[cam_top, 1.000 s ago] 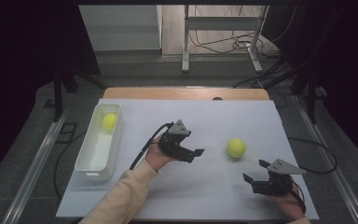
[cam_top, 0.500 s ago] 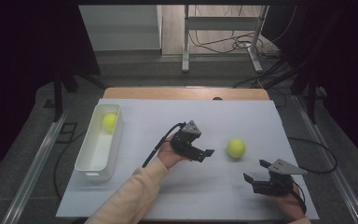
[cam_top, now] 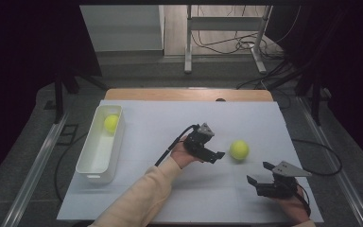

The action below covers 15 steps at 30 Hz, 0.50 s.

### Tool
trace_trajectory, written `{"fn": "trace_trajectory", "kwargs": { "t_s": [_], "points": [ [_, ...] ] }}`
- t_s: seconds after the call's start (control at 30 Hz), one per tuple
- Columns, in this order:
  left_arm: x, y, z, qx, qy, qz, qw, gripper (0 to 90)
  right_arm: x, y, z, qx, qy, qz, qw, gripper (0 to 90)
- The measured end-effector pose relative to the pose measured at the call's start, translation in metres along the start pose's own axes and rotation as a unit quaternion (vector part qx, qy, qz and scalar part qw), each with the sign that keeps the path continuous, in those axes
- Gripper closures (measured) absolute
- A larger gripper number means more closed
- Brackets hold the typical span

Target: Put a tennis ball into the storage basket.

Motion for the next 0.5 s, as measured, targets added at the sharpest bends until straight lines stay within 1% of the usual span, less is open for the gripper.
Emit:
{"fn": "trace_trajectory", "kwargs": {
  "t_s": [0.17,0.5],
  "points": [
    [0.0,-0.008,0.0,0.006,0.003,0.0,1.0,15.4,0.0,0.0,0.0,0.0,-0.001,0.0,1.0,15.4],
    [-0.001,-0.018,0.003,0.013,0.002,-0.004,0.9999,15.3,0.0,0.0,0.0,0.002,0.0,-0.001,1.0,15.3]
  ]
}}
Point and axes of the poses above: each handheld gripper's, and its own axes: y roughly backward along the jaws, z roughly out of its top, x roughly to its left, the point moved 7 cm from there along -y, roughly forward along the jaws, and after that the axes turned 6 degrees about z, right-handed, at the moved point
